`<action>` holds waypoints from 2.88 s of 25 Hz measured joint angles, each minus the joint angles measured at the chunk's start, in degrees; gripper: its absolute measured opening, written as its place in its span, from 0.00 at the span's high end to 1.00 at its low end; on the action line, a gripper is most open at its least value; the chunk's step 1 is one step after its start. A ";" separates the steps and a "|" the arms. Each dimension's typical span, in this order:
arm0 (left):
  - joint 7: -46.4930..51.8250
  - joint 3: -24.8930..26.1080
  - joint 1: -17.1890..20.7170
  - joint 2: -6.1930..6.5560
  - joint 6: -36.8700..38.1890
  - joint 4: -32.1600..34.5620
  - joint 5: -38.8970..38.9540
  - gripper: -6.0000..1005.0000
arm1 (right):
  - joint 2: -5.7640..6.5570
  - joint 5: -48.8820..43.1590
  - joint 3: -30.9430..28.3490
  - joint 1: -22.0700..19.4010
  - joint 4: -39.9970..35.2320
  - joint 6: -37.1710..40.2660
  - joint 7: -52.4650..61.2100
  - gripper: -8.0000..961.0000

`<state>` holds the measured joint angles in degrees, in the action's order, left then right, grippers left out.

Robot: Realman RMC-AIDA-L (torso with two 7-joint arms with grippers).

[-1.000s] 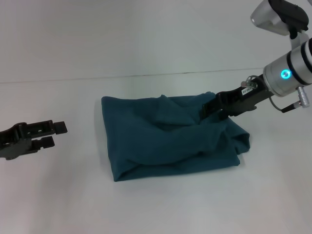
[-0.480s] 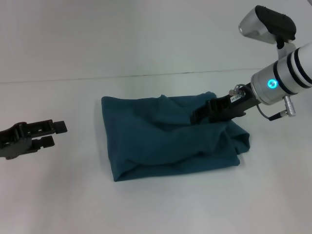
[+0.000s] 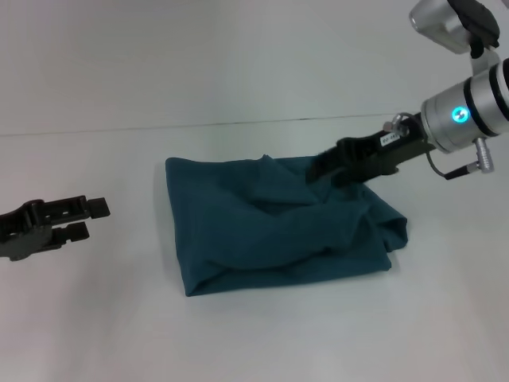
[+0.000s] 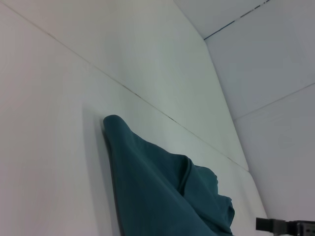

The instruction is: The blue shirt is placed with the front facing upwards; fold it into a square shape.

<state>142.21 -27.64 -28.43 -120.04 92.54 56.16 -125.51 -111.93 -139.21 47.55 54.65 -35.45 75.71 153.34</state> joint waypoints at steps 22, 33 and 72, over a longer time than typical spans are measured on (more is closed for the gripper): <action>-0.44 -0.13 -0.10 -0.01 -1.28 -1.41 0.00 0.27 | -0.85 -5.65 4.27 0.06 4.37 5.59 0.91 0.30; -0.34 0.13 -0.30 -0.02 -1.20 -1.40 0.00 0.27 | -0.39 0.87 2.67 -3.54 -4.77 4.18 1.03 0.30; -0.44 0.01 -0.75 -0.08 -2.37 -2.99 0.09 0.27 | -6.20 -4.07 6.41 -2.24 5.09 -21.15 -0.31 0.36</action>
<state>141.76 -27.64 -29.18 -120.12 90.17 53.16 -125.42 -118.14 -143.28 53.97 52.41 -30.36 54.56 153.03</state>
